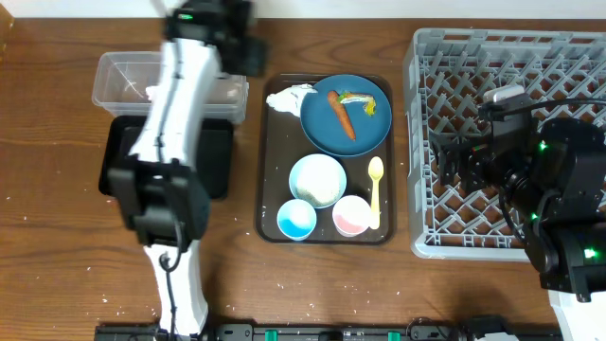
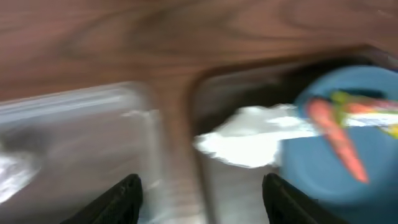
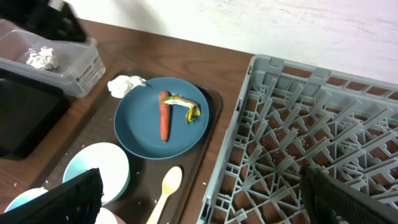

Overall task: Sort waste into correct bins and load items into the dishwasher rack
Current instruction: 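Carry the tissue left and drop it into the clear bin, then grasp the second crumpled tissue beside the plate with the left gripper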

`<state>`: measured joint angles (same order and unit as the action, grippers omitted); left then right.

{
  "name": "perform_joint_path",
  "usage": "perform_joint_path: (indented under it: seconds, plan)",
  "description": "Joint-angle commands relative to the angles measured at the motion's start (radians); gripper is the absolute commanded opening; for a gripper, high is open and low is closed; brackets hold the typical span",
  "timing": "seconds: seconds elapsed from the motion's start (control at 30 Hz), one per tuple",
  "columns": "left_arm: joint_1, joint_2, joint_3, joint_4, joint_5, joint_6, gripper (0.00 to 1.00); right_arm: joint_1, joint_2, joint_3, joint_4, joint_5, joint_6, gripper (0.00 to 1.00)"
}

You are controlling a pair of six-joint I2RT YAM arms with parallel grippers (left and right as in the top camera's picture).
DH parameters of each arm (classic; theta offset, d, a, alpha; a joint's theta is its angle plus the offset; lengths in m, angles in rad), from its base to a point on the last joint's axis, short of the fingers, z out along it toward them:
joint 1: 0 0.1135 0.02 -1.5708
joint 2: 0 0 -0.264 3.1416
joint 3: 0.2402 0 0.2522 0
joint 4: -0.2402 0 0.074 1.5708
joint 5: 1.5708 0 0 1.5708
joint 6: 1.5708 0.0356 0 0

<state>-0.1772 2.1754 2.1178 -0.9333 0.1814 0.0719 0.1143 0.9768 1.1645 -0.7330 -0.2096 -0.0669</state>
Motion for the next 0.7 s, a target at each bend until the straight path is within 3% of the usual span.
perform_joint_path:
  seconds: [0.0, 0.47, 0.5, 0.6, 0.67]
  plan:
    - [-0.042, 0.077, 0.008, 0.022, 0.013, 0.043, 0.65, -0.006, -0.003, 0.019, 0.002, -0.005, -0.009, 0.99]
    - [-0.103, 0.208, 0.008, 0.144, 0.013, 0.035, 0.69, -0.006, -0.003, 0.019, 0.006, -0.005, -0.009, 0.97]
    - [-0.103, 0.208, 0.008, 0.142, 0.013, 0.035, 0.68, -0.006, -0.003, 0.019, 0.007, -0.005, -0.009, 0.97]
    - [-0.105, 0.208, 0.008, 0.134, 0.014, 0.031, 0.50, -0.006, -0.003, 0.019, 0.008, -0.005, -0.009, 0.97]
    - [-0.106, 0.208, 0.008, 0.116, 0.018, 0.024, 0.47, -0.006, -0.003, 0.019, 0.007, -0.005, -0.009, 0.97]
